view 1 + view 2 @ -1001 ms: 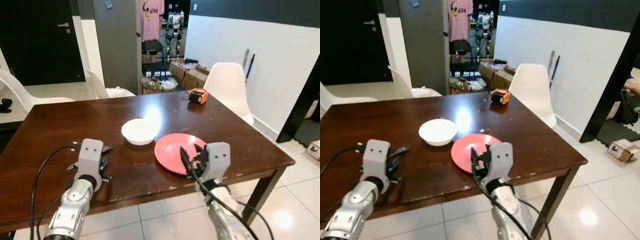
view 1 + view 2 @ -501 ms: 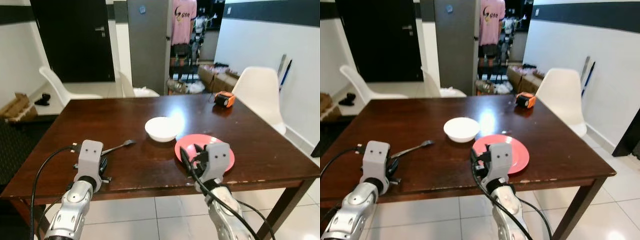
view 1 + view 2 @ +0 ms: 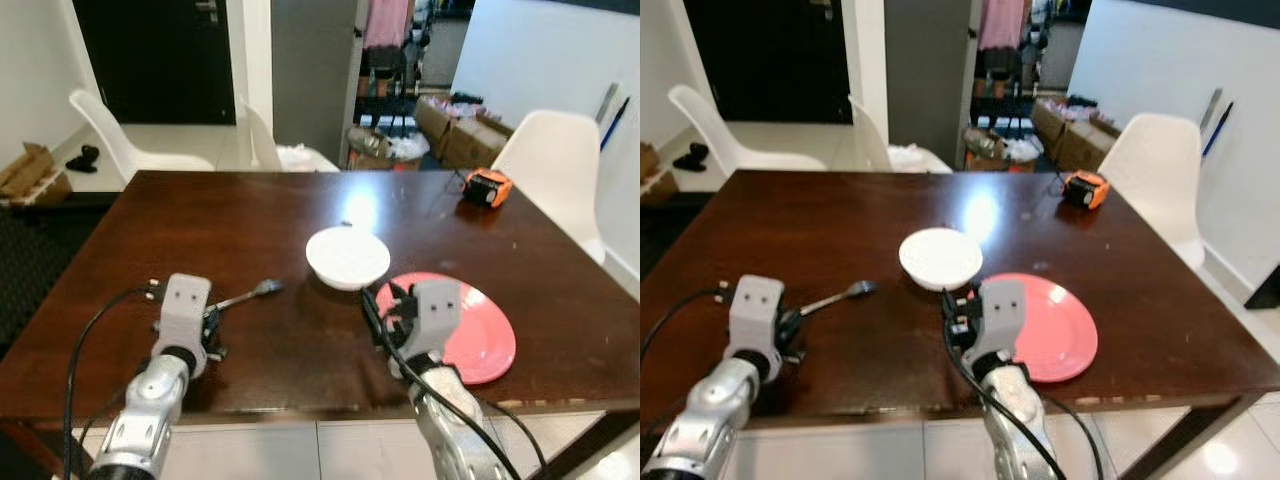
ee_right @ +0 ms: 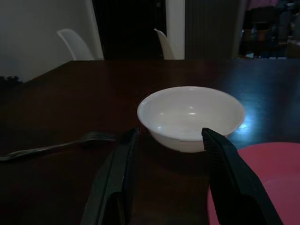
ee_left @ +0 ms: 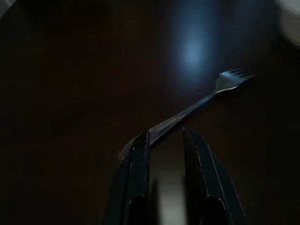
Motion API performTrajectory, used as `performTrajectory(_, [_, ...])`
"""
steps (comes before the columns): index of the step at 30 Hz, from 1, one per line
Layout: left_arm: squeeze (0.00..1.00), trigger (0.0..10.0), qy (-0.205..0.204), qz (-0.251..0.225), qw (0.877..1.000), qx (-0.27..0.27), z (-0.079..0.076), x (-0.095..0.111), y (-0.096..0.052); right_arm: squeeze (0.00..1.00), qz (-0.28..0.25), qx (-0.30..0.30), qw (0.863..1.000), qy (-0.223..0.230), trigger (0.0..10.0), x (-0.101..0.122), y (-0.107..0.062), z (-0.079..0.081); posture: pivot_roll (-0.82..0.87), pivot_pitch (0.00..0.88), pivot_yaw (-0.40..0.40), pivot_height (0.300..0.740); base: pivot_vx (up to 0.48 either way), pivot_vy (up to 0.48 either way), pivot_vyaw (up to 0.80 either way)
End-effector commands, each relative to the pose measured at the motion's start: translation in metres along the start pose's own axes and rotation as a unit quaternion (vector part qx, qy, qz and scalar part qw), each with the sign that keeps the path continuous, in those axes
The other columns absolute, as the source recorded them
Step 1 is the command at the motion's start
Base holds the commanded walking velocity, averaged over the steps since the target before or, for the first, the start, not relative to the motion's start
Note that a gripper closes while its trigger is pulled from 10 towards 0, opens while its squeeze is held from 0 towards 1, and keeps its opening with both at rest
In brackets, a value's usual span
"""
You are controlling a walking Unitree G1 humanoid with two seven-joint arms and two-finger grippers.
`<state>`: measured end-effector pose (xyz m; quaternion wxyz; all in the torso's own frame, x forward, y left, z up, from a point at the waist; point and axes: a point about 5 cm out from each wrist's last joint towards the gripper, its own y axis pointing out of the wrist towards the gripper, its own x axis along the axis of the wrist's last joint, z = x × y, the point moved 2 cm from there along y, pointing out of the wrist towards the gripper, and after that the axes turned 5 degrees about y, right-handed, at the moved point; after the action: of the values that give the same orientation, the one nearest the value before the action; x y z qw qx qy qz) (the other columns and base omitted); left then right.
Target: Setting the table
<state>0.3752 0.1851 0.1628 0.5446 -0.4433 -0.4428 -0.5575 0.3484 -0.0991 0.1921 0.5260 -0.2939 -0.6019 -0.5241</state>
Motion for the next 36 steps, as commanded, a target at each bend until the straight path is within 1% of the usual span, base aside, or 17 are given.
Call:
performTrajectory(1, [0.00, 10.0, 0.004, 0.009, 1.000, -0.001, 0.000, -0.006, -0.002, 0.00, 0.007, -0.003, 1.000, 0.003, 10.0, -0.004, -0.003, -0.002, 0.02, 0.086, 0.065, 0.740, 0.000, 0.000, 0.00])
performTrajectory(18, [0.00, 10.0, 0.005, 0.006, 1.000, -0.007, -0.003, -0.004, -0.002, 0.00, 0.008, -0.002, 1.000, 0.004, 10.0, -0.004, -0.003, -0.002, 0.02, 0.088, 0.064, 0.740, 0.000, 0.000, 0.00])
performTrajectory(22, [0.00, 10.0, -0.019, 0.000, 1.000, -0.012, -0.005, -0.002, -0.003, 0.00, 0.008, -0.001, 1.000, 0.003, 10.0, -0.004, -0.003, -0.001, 0.02, 0.090, 0.065, 0.740, 0.000, 0.000, 0.00])
performTrajectory(24, [0.00, 10.0, -0.047, -0.004, 0.999, -0.018, -0.007, 0.001, -0.004, 0.00, 0.008, 0.000, 1.000, 0.003, 10.0, -0.004, -0.003, -0.001, 0.02, 0.090, 0.063, 0.740, 0.000, 0.000, 0.00])
performTrajectory(25, [0.00, 10.0, -0.047, -0.004, 0.999, -0.018, -0.007, 0.001, -0.004, 0.00, 0.008, 0.000, 1.000, 0.003, 10.0, -0.004, -0.003, -0.001, 0.02, 0.090, 0.063, 0.740, 0.000, 0.000, 0.00])
performTrajectory(26, [0.00, 10.0, -0.057, -0.019, 0.998, -0.028, -0.009, 0.006, -0.005, 0.00, 0.008, 0.000, 1.000, 0.002, 10.0, -0.004, -0.003, -0.001, 0.02, 0.091, 0.062, 0.740, 0.000, 0.000, 0.00])
performTrajectory(27, [0.00, 10.0, -0.038, -0.037, 0.998, -0.032, -0.010, 0.013, -0.006, 0.00, 0.009, 0.001, 1.000, 0.001, 10.0, -0.004, -0.003, -0.001, 0.02, 0.091, 0.061, 0.740, 0.000, 0.000, 0.00])
performTrajectory(28, [0.00, 10.0, -0.038, -0.037, 0.998, -0.032, -0.010, 0.013, -0.006, 0.00, 0.009, 0.001, 1.000, 0.001, 10.0, -0.004, -0.003, -0.001, 0.02, 0.091, 0.061, 0.740, 0.000, 0.000, 0.00])
performTrajectory(29, [0.00, 10.0, -0.012, -0.044, 0.998, -0.033, -0.010, 0.015, -0.007, 0.00, 0.009, 0.001, 1.000, 0.001, 10.0, -0.004, -0.003, -0.001, 0.02, 0.092, 0.060, 0.740, 0.000, 0.000, 0.00])
performTrajectory(31, [0.00, 10.0, 0.029, -0.042, 0.998, -0.039, -0.011, 0.014, -0.006, 0.00, 0.009, 0.002, 1.000, 0.001, 10.0, -0.004, -0.003, -0.001, 0.02, 0.092, 0.060, 0.740, 0.000, 0.000, 0.00])
performTrajectory(32, [0.00, 10.0, 0.037, -0.040, 0.998, -0.043, -0.012, 0.014, -0.006, 0.00, 0.009, 0.003, 1.000, 0.001, 10.0, -0.004, -0.003, -0.001, 0.02, 0.092, 0.060, 0.740, 0.000, 0.000, 0.00])
performTrajectory(35, [0.00, 10.0, 0.028, -0.044, 0.997, -0.050, -0.012, 0.015, -0.006, 0.00, 0.009, 0.003, 1.000, 0.001, 10.0, -0.004, -0.003, 0.000, 0.02, 0.091, 0.062, 0.740, 0.000, 0.000, 0.00])
performTrajectory(36, [0.00, 10.0, 0.021, -0.053, 0.997, -0.055, -0.014, 0.017, -0.007, 0.00, 0.008, 0.003, 1.000, 0.001, 10.0, -0.004, -0.003, 0.000, 0.02, 0.089, 0.064, 0.740, 0.319, 0.000, 0.00])
